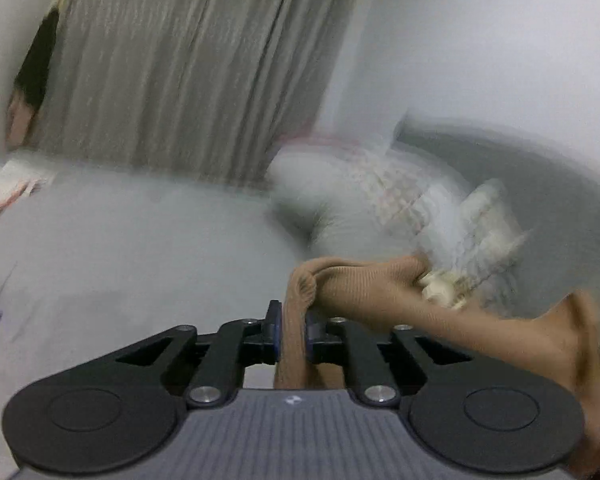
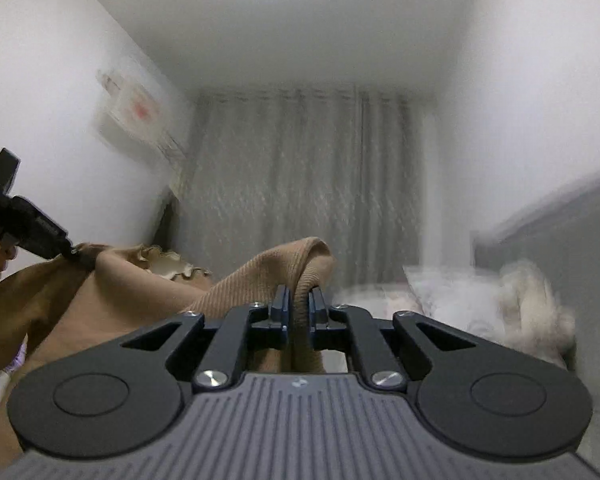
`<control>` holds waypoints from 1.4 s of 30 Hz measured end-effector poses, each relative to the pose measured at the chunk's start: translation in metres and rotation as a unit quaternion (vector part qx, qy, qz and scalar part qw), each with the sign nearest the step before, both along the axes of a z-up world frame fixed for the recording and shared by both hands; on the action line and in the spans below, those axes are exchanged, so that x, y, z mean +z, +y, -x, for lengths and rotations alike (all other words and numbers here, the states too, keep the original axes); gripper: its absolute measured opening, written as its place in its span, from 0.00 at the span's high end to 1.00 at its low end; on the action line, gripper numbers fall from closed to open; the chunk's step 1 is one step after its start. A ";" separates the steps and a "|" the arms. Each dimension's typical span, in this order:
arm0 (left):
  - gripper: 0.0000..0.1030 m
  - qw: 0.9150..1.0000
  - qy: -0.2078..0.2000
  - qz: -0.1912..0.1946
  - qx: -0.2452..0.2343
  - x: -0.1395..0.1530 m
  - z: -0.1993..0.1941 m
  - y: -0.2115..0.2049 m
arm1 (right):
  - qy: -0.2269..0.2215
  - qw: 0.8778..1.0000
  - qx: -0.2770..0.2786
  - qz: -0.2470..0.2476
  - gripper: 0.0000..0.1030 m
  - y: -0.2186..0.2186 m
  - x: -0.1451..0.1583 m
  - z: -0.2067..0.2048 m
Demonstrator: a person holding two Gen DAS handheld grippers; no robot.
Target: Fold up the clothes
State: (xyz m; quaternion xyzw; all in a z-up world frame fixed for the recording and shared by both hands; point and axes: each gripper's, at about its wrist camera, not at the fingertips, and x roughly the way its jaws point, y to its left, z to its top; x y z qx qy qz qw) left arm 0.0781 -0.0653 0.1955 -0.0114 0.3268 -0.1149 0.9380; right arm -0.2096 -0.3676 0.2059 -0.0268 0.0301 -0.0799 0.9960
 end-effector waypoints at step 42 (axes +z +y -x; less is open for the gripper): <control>0.93 0.976 0.096 0.188 -0.062 -0.128 0.021 0.085 | 0.347 0.925 0.103 -0.116 0.33 -0.013 -0.173 -0.099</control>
